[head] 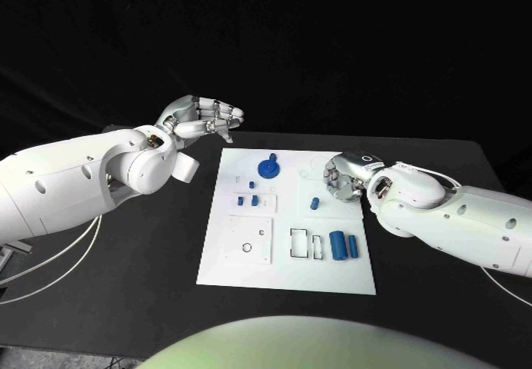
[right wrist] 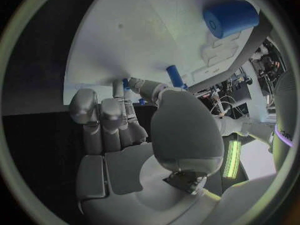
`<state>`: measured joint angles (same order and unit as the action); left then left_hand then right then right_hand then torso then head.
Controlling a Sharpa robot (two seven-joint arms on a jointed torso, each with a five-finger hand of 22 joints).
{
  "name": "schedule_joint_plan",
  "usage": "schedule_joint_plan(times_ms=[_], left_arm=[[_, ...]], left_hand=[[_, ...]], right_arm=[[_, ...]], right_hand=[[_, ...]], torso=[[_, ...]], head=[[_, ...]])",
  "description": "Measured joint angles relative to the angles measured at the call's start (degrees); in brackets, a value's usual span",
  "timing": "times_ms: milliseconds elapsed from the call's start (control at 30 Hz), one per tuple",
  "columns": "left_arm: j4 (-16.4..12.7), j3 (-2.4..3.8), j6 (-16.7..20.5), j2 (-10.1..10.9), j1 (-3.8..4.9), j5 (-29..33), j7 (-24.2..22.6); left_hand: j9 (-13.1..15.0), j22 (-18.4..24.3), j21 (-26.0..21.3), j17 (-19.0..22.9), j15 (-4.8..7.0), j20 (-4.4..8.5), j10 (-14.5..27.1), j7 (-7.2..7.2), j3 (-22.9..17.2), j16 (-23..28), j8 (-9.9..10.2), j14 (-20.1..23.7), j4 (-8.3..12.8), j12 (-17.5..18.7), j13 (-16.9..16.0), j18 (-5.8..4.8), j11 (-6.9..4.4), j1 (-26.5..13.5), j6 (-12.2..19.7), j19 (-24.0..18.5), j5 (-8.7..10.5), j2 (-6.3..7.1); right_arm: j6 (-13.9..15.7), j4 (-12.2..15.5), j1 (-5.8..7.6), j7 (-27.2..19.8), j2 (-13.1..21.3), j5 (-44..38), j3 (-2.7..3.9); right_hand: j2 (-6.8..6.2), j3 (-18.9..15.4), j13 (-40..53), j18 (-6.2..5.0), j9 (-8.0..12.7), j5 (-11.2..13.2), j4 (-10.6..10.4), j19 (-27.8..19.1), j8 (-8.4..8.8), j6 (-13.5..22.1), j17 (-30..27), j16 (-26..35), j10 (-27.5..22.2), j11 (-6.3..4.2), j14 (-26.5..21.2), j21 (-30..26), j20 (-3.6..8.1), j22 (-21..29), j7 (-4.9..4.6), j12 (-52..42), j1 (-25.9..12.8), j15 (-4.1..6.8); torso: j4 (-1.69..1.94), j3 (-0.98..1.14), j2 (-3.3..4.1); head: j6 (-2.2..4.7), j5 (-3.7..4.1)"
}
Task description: Assemble the parts on the task board
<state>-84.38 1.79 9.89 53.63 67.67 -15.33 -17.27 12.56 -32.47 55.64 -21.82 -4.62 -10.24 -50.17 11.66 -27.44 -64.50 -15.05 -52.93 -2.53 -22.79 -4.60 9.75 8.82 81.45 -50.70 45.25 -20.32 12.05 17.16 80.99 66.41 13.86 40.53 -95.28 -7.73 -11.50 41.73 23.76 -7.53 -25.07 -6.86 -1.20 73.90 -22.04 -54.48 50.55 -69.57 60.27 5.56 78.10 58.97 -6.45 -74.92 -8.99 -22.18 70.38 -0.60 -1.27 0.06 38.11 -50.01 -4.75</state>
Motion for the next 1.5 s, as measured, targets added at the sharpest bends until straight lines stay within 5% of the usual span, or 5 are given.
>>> schedule_joint_plan(times_ms=[67,633,1067,1167,1500], left_arm=[[-0.02,0.00,0.00,0.03,0.00,-0.03,0.01],[-0.11,0.00,-0.02,0.13,0.00,-0.23,0.11],[-0.11,0.00,-0.03,0.13,0.00,-0.31,0.19],[-0.11,0.00,-0.03,0.13,0.00,-0.33,0.21],[-0.11,0.00,-0.04,0.13,0.00,-0.39,0.27]], left_hand=[[0.00,0.00,0.00,0.00,0.00,0.12,0.00,0.00,0.00,0.00,0.00,0.00,0.00,0.00,0.00,0.00,0.00,0.00,0.00,-0.12,0.00,0.00],[0.00,0.01,0.00,0.05,0.00,0.21,0.00,0.00,0.00,0.00,0.00,0.00,0.00,0.00,0.00,0.00,0.00,0.00,0.00,-0.21,0.00,0.00],[0.00,-0.05,0.00,0.09,0.00,0.21,-0.01,0.00,0.00,0.00,0.00,0.00,0.00,0.00,0.07,0.00,-0.01,0.00,0.00,-0.21,0.00,0.00],[0.00,-0.04,0.00,0.09,0.00,0.21,-0.01,0.00,0.00,0.00,0.00,0.00,0.00,0.00,0.07,0.01,-0.01,0.00,0.00,-0.21,0.00,0.00],[0.00,-0.04,0.00,0.08,0.00,0.21,-0.01,0.00,0.00,0.00,0.00,0.00,0.00,0.00,0.07,0.01,-0.01,0.00,0.00,-0.21,0.00,0.00]], right_arm=[[-0.03,-0.06,-0.10,0.23,-0.11,-0.22,-0.07],[0.51,0.48,-0.32,1.42,-0.20,-2.07,-0.19],[0.89,0.62,-0.45,1.56,-0.34,-2.69,-0.22],[1.06,0.63,-0.48,1.56,-0.37,-2.72,-0.24],[1.68,0.68,-0.59,1.52,-0.30,-2.75,-0.31]], right_hand=[[-0.27,-0.16,16.59,0.00,-0.08,-0.01,-0.13,0.00,0.16,0.01,-0.32,0.00,-0.32,0.28,-0.03,-0.29,0.00,0.00,0.01,5.46,-0.25,-0.03],[-2.07,-1.34,18.34,0.00,1.57,-0.13,0.41,-0.95,1.48,0.05,-2.84,1.02,-2.66,1.00,-1.46,-2.75,-0.94,-0.03,-0.46,7.11,0.98,-1.04],[0.87,1.93,18.33,0.01,1.62,-0.13,3.68,0.91,1.17,-2.16,-1.76,0.31,0.57,0.47,-0.89,0.97,-0.11,-0.02,-0.10,8.25,4.53,-0.47],[1.09,2.32,18.15,0.91,1.51,-0.14,4.07,1.68,0.77,-2.64,-0.94,-0.35,0.92,0.80,-0.34,2.44,0.04,-0.02,0.00,7.89,4.75,0.02],[1.09,2.56,18.15,0.91,1.42,-0.14,4.32,2.36,0.57,-2.94,-0.02,-0.87,1.46,1.20,0.42,4.17,0.31,-0.01,0.29,7.89,4.75,0.40]], torso=[[0.00,0.00,0.00],[-0.01,0.03,-0.04],[-0.03,0.05,-0.04],[-0.03,0.04,-0.02],[0.01,0.01,-0.02]], head=[[0.00,0.02],[0.00,0.19],[0.00,0.23],[0.00,0.23],[0.00,0.26]])
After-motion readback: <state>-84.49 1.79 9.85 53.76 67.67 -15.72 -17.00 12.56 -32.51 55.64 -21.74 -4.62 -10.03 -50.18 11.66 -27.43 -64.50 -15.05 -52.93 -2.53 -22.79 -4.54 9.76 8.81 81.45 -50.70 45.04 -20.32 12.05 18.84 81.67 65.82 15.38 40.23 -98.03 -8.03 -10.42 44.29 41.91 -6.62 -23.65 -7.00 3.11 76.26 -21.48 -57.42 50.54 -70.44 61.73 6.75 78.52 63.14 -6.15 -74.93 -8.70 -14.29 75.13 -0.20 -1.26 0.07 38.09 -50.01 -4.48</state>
